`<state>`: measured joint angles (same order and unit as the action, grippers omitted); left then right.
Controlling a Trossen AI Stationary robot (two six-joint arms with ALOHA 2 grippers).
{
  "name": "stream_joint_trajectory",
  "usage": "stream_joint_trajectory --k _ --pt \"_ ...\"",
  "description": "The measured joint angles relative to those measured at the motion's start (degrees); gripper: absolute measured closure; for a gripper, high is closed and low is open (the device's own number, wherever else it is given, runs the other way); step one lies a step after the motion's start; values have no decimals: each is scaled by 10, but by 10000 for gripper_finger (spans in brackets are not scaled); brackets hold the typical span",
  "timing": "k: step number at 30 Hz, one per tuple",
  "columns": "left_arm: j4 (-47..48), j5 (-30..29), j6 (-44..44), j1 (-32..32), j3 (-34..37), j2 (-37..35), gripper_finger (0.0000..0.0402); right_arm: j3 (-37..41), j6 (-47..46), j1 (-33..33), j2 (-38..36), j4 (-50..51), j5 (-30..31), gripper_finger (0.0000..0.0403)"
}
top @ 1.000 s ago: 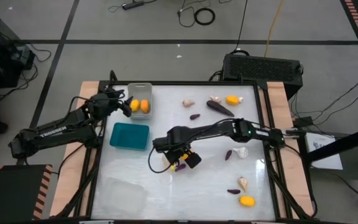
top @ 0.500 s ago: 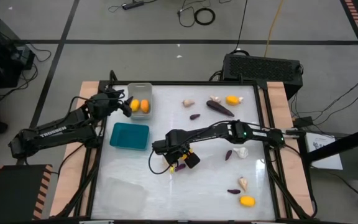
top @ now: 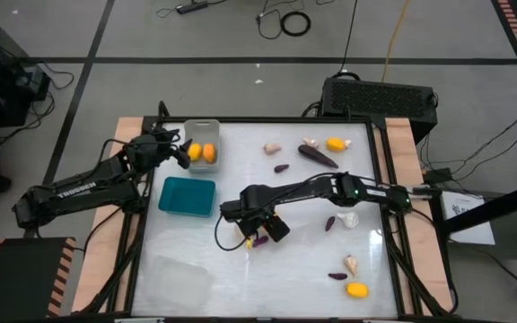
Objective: Sort produce into baskets
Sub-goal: Put the yellow lemon into the gray bin
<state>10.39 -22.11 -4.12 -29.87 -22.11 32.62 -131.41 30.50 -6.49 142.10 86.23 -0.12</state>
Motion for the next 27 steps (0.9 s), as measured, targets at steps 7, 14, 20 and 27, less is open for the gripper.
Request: stream_joint_trajectory --k 7,14,20,27 --pt "0 0 0 0 0 0 118 0 21 28 -48 -44 26 238" --pt "-4 -1 0 0 0 0 118 -1 63 80 -79 -237 57 238" --pt "-4 -1 -1 0 0 0 118 -1 63 128 -73 -457 25 235" --pt "-3 2 0 0 0 0 118 -1 -20 175 -73 -615 -24 234"
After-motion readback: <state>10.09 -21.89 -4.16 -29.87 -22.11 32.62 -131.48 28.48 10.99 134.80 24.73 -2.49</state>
